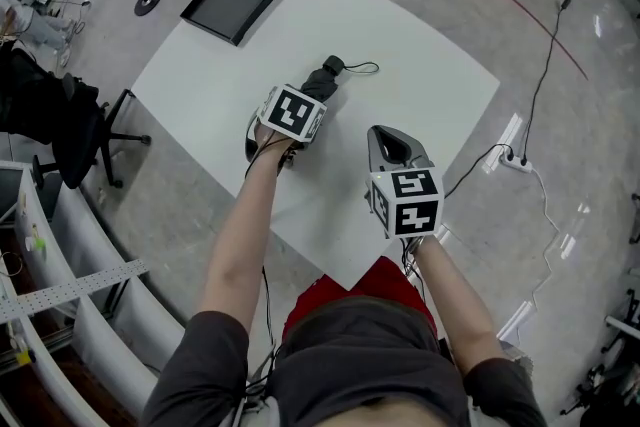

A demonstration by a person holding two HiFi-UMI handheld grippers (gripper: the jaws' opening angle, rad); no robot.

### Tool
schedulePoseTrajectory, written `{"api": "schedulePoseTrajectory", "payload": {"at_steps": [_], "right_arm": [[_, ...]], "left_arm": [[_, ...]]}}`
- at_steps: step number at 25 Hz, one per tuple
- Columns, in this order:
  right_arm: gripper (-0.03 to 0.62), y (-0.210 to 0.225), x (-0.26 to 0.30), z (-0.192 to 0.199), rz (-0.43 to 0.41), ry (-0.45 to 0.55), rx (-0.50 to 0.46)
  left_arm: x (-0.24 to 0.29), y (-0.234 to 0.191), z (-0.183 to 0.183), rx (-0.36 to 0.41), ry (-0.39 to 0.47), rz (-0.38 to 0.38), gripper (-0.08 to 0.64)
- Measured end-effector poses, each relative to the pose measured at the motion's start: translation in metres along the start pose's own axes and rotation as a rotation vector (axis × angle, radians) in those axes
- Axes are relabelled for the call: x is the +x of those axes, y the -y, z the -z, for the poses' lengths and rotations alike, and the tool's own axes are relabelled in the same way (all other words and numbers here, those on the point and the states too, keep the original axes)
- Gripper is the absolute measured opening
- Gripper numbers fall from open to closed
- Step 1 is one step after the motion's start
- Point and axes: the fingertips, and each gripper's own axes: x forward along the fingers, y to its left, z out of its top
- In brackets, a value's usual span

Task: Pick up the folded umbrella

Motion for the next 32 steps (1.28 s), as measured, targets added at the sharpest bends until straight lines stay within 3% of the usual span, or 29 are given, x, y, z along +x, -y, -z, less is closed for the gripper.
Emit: {"api": "schedulePoseTrajectory", "payload": {"at_steps": [5,11,32], "right_arm": [[0.018,0.001,-0.007,0.001,0.006,0.007,-0.001],[0.018,0.001,-0.011,-0.002,0.008,0.014,0.0],[0.018,-0.018,-0.033,-0.023,0.025,0.074,-0.015]], "left_arm": [[-0.007,0.001,-0.001,-0.003,0.029,-0.027,0.228],[-0.021,0.003,-0.01,-0.07,0.101,-0.009,0.227],[-0.094,0.018,-0.044,-0.097,0.336,-0.039,0.227]]}}
